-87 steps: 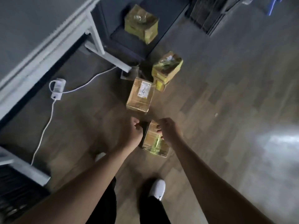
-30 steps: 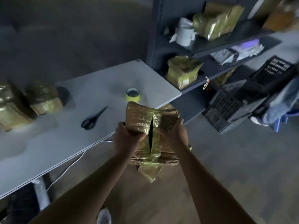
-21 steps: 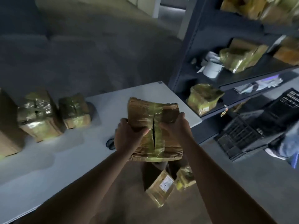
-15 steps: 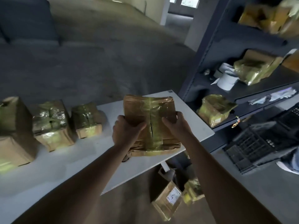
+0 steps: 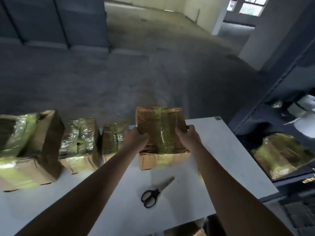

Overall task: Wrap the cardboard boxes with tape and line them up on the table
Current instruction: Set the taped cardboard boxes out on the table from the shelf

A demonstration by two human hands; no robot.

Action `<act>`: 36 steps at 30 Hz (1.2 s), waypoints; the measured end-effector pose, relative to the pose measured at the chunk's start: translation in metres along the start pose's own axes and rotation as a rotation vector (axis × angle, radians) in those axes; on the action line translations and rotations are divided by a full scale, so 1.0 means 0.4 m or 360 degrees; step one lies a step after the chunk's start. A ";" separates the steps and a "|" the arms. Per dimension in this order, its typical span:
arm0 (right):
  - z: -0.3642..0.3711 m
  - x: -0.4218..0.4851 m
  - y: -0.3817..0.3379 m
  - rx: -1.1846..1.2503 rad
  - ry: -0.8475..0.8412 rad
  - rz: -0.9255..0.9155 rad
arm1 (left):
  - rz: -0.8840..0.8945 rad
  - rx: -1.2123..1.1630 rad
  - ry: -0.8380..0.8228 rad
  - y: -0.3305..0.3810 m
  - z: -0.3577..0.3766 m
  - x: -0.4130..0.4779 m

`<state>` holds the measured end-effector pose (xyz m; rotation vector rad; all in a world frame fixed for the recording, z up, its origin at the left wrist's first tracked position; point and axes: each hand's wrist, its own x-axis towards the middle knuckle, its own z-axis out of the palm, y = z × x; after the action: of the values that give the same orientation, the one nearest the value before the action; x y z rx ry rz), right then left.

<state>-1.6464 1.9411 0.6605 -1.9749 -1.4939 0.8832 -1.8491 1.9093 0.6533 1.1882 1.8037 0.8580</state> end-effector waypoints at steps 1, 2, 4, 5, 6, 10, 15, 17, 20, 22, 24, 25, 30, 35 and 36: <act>0.015 0.038 -0.009 0.0002 -0.0055 -0.0019 | -0.0017 -0.0029 0.0019 0.003 0.000 0.024; 0.031 0.074 -0.016 0.0003 -0.0108 -0.0038 | -0.0046 -0.0073 0.0035 0.005 0.004 0.046; 0.063 0.140 -0.020 -0.0010 -0.0234 -0.0048 | -0.0128 -0.0125 0.0031 0.008 0.015 0.087; 0.079 0.168 -0.019 -0.0011 -0.0316 -0.0039 | -0.0170 -0.0128 0.0014 0.008 0.021 0.107; 0.094 0.193 -0.018 -0.0011 -0.0398 -0.0024 | -0.0210 -0.0124 -0.0006 0.007 0.027 0.127; 0.143 0.266 -0.011 -0.0083 -0.0564 -0.0043 | -0.0283 -0.0062 0.0043 0.000 0.041 0.201; 0.174 0.315 -0.030 0.0012 -0.0695 -0.0105 | -0.0417 0.0177 0.0191 -0.003 0.038 0.251; 0.177 0.307 -0.031 -0.0004 -0.0712 -0.0121 | -0.0335 0.0469 0.0331 0.002 0.046 0.238; 0.161 0.270 -0.028 -0.0039 -0.0572 -0.0158 | 0.0143 0.0603 0.0519 0.042 0.071 0.194; 0.142 0.245 -0.012 -0.0051 -0.0460 -0.0163 | 0.0354 0.0569 0.0500 0.070 0.097 0.165; 0.120 0.221 0.018 0.0001 -0.0339 -0.0114 | 0.0484 0.0499 0.0409 0.082 0.132 0.134; 0.110 0.210 0.038 0.0055 -0.0268 -0.0074 | 0.0542 0.0441 0.0360 0.081 0.153 0.119; 0.079 0.101 0.165 0.0491 -0.0082 0.0223 | 0.0493 0.0187 0.0073 0.025 0.271 0.013; 0.007 -0.026 0.299 0.0635 0.0109 0.0342 | 0.0528 0.0110 -0.0165 -0.009 0.408 -0.112; -0.007 -0.048 0.324 0.0613 0.0128 0.0358 | 0.0533 0.0112 -0.0207 -0.012 0.434 -0.138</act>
<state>-1.5659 1.8880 0.5721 -1.8817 -0.9807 1.0787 -1.6839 1.8749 0.5839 1.5841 1.5649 0.8852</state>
